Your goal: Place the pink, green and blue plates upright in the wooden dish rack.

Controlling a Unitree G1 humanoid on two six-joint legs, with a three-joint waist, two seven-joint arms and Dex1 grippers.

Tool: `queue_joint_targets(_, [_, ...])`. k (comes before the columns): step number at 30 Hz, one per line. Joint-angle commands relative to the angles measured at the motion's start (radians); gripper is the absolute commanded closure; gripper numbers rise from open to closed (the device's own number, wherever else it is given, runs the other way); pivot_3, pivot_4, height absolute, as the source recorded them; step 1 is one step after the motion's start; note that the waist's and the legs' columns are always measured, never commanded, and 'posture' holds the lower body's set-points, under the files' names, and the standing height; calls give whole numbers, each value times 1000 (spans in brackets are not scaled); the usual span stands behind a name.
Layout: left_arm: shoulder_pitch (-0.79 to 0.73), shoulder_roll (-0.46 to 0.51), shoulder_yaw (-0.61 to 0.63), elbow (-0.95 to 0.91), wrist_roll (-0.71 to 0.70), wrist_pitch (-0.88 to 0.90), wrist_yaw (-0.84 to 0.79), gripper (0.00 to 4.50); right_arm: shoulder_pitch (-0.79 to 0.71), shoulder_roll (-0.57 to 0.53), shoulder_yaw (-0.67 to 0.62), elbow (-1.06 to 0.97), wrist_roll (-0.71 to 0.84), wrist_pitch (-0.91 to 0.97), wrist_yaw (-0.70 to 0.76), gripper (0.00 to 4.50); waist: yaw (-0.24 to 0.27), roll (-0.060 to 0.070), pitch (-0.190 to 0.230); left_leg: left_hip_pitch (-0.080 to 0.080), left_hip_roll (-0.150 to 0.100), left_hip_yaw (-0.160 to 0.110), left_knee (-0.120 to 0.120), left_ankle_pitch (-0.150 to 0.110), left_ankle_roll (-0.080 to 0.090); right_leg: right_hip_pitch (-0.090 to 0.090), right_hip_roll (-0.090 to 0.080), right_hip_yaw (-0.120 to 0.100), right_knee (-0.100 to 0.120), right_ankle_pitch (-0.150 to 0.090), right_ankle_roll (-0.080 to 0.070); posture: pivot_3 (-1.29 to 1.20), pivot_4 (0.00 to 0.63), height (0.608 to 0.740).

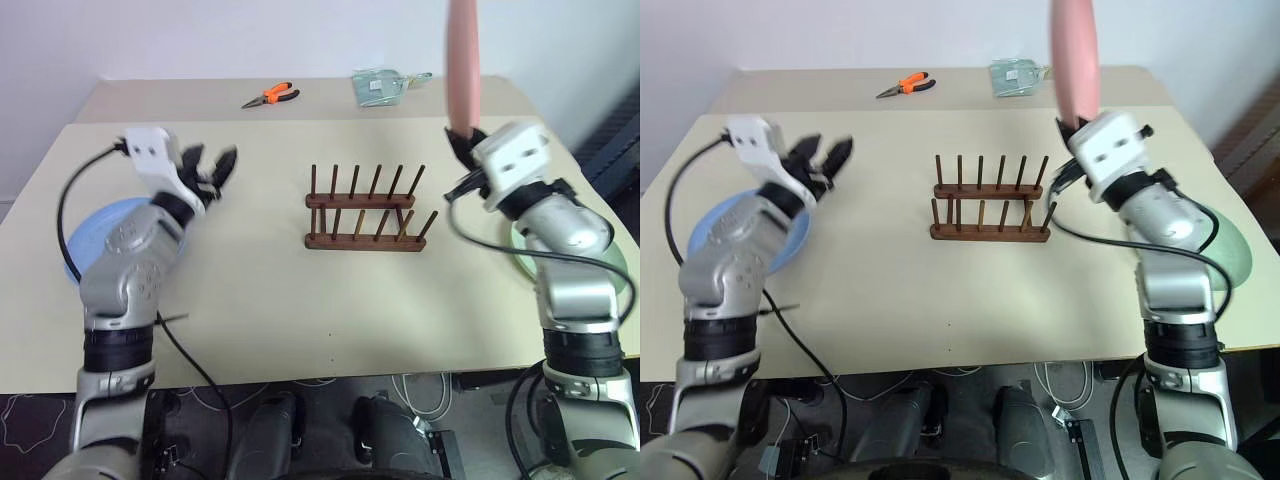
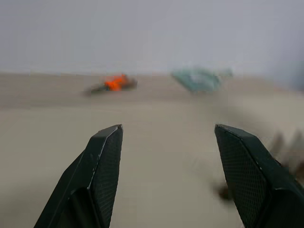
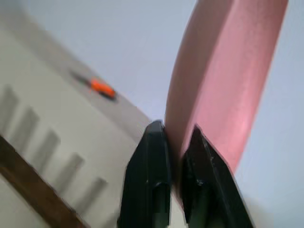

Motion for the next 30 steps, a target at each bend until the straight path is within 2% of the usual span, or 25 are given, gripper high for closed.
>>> queue_joint_targets(1, [75, 40, -19, -102, -59, -13, -189, 1360, 65, -14, -115, -160, 289, 203, 62, 4500, 0, 0, 0, 0, 0, 0, 0, -1, 1, 0, -2, 0, 0, 0, 0, 0, 150, 740])
queue_joint_targets(3, [132, 78, -61, -132, -52, -7, -286, 1360, 94, -24, -140, -207, 385, 286, 63, 4500, -3, 1, 0, 0, 0, 0, -1, -5, 8, -1, -3, 0, 0, -2, -4, 0, 150, 740])
queue_joint_targets(5, [178, 113, -105, -162, -42, -4, -364, 1360, 119, -37, -154, -240, 455, 347, 58, 4500, -4, 5, 0, 0, 0, 1, -1, -5, 8, -2, -4, 1, 0, -2, -5, 0, 150, 740])
queue_joint_targets(8, [218, 141, -165, -205, -47, 22, -440, 1360, 162, -66, -148, -256, 481, 385, 67, 4500, -3, 7, -1, 0, 0, 1, -3, -5, 8, -3, -5, 1, 0, -4, -8, 0, 150, 740])
queue_joint_targets(12, [212, 121, -222, -228, -21, 34, -449, 1360, 193, -81, -149, -239, 517, 409, 73, 4500, -1, 7, -1, 0, 0, 1, -4, -5, 9, -4, -5, 1, -1, -4, -9, 0, 150, 740])
queue_joint_targets(21, [215, 97, -268, -251, 25, 29, -449, 1360, 198, -68, -121, -141, 506, 420, 51, 4500, -1, 7, -1, -1, -1, 1, -4, -5, 9, -3, -6, 1, -1, -4, -8, 0, 150, 740])
queue_joint_targets(22, [216, 95, -273, -251, 32, 27, -450, 1318, 193, -69, -113, -130, 496, 412, 51, 3737, -1, 7, -1, -1, -1, 1, -4, -5, 9, -3, -6, 1, -1, -4, -8, 0, 150, 740])
queue_joint_targets(23, [217, 93, -276, -251, 38, 25, -450, 1318, 192, -72, -104, -123, 485, 401, 53, 3407, 0, 7, 0, -1, -1, 1, -4, -5, 9, -3, -6, 1, -1, -4, -8, 0, 150, 740])
queue_joint_targets(28, [220, 78, -281, -252, 47, 27, -448, 1318, 175, -77, -77, -98, 391, 305, 42, 962, -1, 7, 0, -1, -1, 1, -4, -4, 11, -4, -5, 1, -1, -4, -8, 0, 150, 740])
queue_joint_targets(30, [223, 75, -282, -251, 50, 28, -449, 1318, 176, -88, -94, -104, 389, 286, 56, 962, -1, 7, 0, -1, -1, 1, -4, -4, 11, -4, -5, 1, -1, -4, -8, 0, 150, 740])
